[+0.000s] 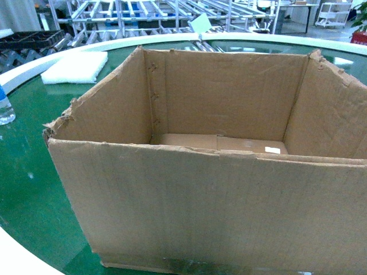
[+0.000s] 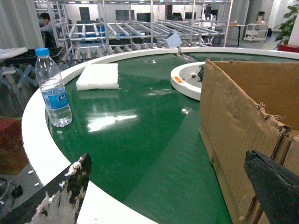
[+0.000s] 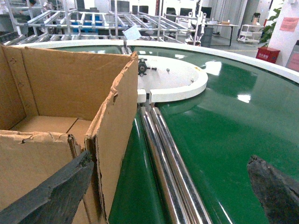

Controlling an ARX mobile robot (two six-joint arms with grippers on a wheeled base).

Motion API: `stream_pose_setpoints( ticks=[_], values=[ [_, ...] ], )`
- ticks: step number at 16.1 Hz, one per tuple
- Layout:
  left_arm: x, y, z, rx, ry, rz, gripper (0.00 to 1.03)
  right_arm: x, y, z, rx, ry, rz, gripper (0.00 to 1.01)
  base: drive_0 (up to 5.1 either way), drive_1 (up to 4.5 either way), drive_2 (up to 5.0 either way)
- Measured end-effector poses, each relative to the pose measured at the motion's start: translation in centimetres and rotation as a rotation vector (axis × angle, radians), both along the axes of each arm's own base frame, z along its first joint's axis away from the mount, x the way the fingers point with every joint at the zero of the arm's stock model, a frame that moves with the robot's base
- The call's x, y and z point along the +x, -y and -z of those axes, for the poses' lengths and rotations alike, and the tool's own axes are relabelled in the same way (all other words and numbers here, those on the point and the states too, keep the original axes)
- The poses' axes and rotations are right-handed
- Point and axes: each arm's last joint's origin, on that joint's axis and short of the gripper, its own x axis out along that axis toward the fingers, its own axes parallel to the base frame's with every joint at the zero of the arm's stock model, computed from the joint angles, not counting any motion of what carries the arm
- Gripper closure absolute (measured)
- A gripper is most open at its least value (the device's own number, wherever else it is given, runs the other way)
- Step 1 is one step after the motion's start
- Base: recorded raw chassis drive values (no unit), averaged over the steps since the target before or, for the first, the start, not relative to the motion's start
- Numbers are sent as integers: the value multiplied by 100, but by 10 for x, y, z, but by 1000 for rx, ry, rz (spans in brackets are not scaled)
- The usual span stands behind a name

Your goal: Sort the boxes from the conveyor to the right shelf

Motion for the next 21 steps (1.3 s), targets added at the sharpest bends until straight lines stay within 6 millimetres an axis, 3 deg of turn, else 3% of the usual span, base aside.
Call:
stream_pose_setpoints(
  ticks=[9, 13, 16, 20, 21],
  values=[
    [0, 1, 0, -1, 3, 3, 5, 0, 0, 0, 0, 0, 0, 3, 0, 0, 0],
    [2, 21, -4, -8, 31, 71, 5, 2, 9, -4, -4, 37, 30, 3, 0, 0, 0],
    [7, 22, -8, -11, 48, 75, 5, 13, 8, -8, 1, 53, -3, 3, 0, 0, 0],
    [21, 12, -32, -8, 93, 71, 5, 27, 0, -22, 3, 57, -45, 3, 0, 0, 0],
    [29, 8, -50, -7, 132, 79, 5, 34, -4, -34, -3, 70, -58, 3, 0, 0, 0]
  ],
)
